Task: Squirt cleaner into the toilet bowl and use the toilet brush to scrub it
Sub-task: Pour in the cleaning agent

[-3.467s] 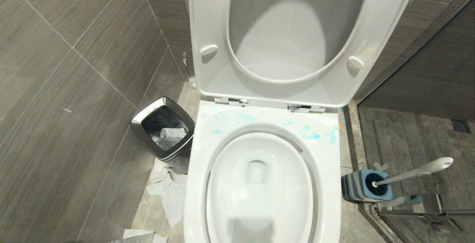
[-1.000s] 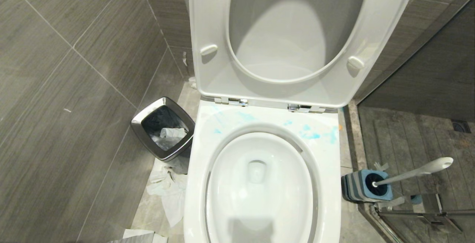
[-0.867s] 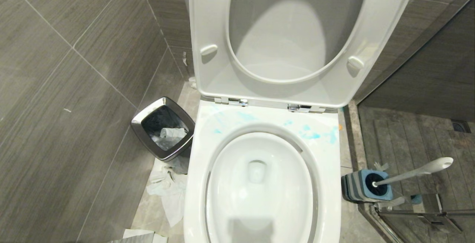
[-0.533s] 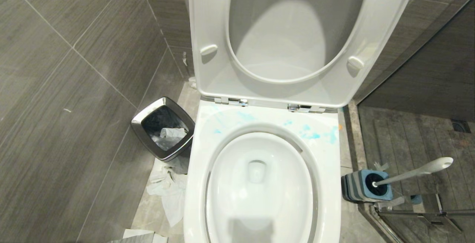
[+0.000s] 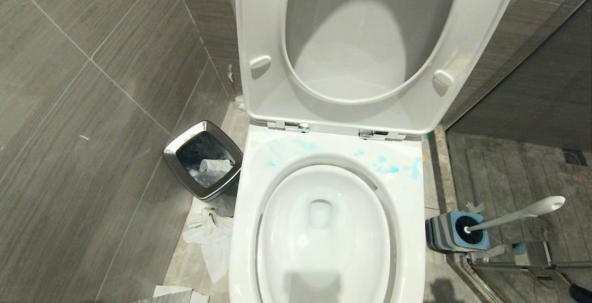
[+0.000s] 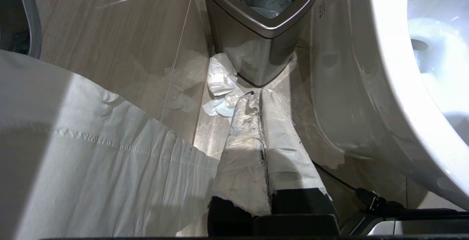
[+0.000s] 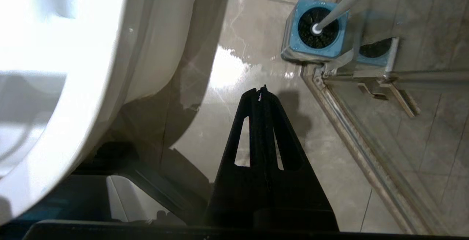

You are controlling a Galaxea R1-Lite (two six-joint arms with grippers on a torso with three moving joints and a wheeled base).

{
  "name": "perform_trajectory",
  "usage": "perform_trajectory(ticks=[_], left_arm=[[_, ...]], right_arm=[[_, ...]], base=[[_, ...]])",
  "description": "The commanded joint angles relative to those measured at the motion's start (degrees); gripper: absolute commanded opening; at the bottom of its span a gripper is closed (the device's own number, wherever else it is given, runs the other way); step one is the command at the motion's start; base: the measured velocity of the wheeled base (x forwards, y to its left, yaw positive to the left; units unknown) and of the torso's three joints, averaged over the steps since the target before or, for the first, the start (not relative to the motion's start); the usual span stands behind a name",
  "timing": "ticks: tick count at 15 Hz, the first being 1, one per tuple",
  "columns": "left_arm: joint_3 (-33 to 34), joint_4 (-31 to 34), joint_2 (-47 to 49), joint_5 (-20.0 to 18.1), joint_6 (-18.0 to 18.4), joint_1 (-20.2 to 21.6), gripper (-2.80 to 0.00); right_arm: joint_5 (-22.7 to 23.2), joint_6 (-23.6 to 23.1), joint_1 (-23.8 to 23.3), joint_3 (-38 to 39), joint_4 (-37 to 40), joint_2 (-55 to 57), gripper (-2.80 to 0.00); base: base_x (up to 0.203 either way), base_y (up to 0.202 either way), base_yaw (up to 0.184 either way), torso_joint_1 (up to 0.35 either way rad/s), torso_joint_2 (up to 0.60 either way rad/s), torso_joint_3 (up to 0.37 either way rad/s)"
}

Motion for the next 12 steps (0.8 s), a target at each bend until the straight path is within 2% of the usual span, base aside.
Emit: perform_trajectory(ticks=[1, 3, 8, 12], left_arm=[[0.1, 0.0, 0.0, 0.0, 0.0, 0.1, -2.8], [0.1, 0.0, 0.0, 0.0, 0.0, 0.0, -2.8], [0.1, 0.0, 0.0, 0.0, 0.0, 0.1, -2.8], [0.1, 0.0, 0.0, 0.0, 0.0, 0.0, -2.8]], right_arm=[[-0.1, 0.0, 0.0, -0.2, -9.2, 19.3, -2.8], [-0.1, -0.4, 0.1, 1.1, -20.3, 28.5, -2.8], [0.1, -1.4, 0.6, 2.8, -39.7, 45.4, -2.8], [-1.3, -1.7, 1.2, 3.9, -60.7, 62.4, -2.8]], base=[[0.0, 0.0, 0.0, 0.0, 0.0, 0.0], [0.0, 0.0, 0.0, 0.0, 0.0, 0.0], [0.0, 0.0, 0.0, 0.0, 0.0, 0.0], [0.0, 0.0, 0.0, 0.0, 0.0, 0.0]])
